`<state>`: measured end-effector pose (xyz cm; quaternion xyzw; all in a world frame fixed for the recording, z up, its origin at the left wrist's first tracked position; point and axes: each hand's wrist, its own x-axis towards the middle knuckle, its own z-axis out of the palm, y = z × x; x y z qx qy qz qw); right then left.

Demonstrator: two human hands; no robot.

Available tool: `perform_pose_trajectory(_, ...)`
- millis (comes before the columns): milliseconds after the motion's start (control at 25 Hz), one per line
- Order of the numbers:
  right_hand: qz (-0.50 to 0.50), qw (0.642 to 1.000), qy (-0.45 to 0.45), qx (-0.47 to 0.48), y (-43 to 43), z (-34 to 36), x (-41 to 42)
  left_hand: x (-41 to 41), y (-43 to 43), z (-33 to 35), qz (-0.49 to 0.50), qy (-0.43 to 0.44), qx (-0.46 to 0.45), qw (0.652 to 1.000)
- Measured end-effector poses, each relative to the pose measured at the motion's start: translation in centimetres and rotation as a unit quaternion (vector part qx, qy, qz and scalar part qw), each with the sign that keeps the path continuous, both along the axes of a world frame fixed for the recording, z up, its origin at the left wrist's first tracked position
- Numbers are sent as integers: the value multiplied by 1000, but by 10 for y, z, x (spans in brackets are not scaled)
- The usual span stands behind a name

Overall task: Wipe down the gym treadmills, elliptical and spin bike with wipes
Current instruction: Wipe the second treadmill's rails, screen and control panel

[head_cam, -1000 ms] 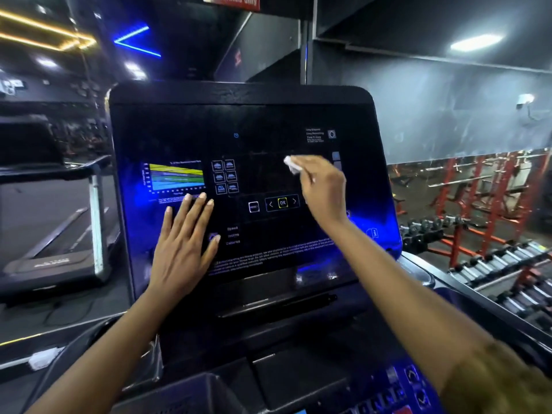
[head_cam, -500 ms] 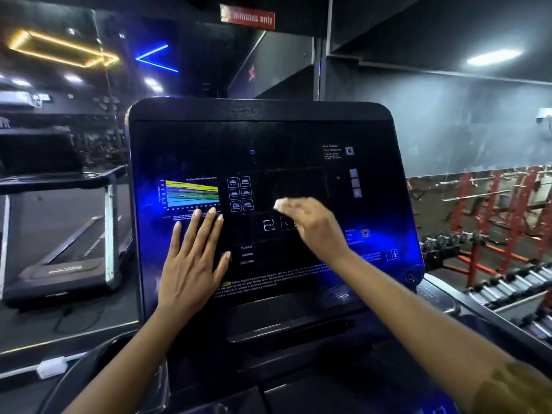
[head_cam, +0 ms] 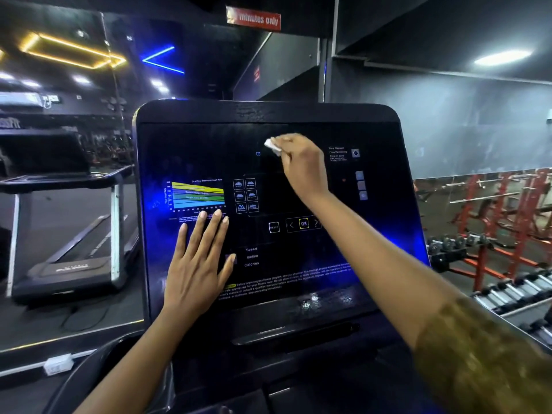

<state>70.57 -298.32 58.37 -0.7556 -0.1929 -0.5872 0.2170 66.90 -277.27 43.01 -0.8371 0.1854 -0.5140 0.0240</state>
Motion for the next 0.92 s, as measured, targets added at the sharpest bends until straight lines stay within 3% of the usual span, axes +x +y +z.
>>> perform_pose_trajectory(160, -34, 994, -9, -108, 6, -8, 11, -1, -1, 0, 2, -1, -1, 1000)
perform_pose_trajectory(560, 119, 960, 54, -246, -2, -182, -72, -2, 2, 4, -31, 10, -9, 999)
perform_pose_trajectory(640, 132, 970, 33, -200, 2, -167, -70, -9, 5, 8, -56, 13, -35, 998)
perform_pose_trajectory(760, 97, 989, -51, -96, 24, -90, -44, -21, 15, 22, -80, -2, -102, 992)
perform_pose_trajectory(920, 42, 993, -54, -99, 66, 0, 2, -26, 47, 28, -82, 7, -187, 979)
